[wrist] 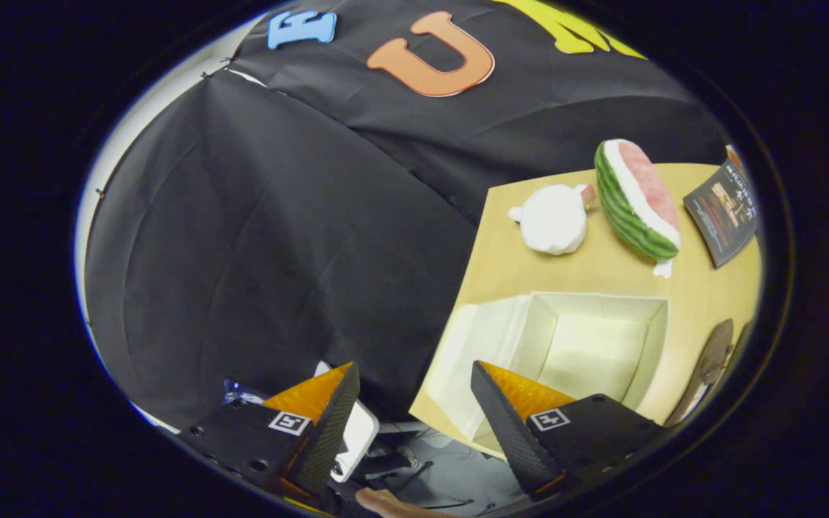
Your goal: Open the storage box then place both shoes into the box .Put the left shoe in first, then the right shoe, with the right side of both shoes facing outward in a uniform manner.
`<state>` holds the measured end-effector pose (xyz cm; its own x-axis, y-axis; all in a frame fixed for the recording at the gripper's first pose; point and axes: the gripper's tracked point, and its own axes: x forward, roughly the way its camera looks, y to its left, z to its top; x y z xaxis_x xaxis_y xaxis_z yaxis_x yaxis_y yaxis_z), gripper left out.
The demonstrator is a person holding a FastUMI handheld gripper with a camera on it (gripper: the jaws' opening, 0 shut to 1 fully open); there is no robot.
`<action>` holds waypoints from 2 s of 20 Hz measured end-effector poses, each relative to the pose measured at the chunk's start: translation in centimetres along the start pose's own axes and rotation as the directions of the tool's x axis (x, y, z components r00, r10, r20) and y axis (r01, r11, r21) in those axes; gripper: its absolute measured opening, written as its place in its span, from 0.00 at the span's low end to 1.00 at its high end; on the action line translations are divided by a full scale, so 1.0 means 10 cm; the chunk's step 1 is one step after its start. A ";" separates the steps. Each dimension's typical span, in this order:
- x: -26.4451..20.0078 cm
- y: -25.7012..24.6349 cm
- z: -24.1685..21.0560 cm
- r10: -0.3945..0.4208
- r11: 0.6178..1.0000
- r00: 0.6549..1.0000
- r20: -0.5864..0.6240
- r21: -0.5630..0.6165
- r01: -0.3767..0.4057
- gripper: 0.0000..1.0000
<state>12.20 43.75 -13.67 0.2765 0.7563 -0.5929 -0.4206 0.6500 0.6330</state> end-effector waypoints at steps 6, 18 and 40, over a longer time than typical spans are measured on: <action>-0.47 -0.69 -0.21 -0.120 0.987 0.993 0.021 -0.107 0.121 0.96; -1.52 -2.87 -0.90 -0.395 0.919 0.919 -0.015 0.001 0.395 0.95; -1.07 -4.45 -1.77 -0.608 0.785 0.761 -0.228 -0.025 0.620 0.32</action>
<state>12.64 5.46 -44.34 0.2686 0.1632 -0.9493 -0.1802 0.9767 0.1169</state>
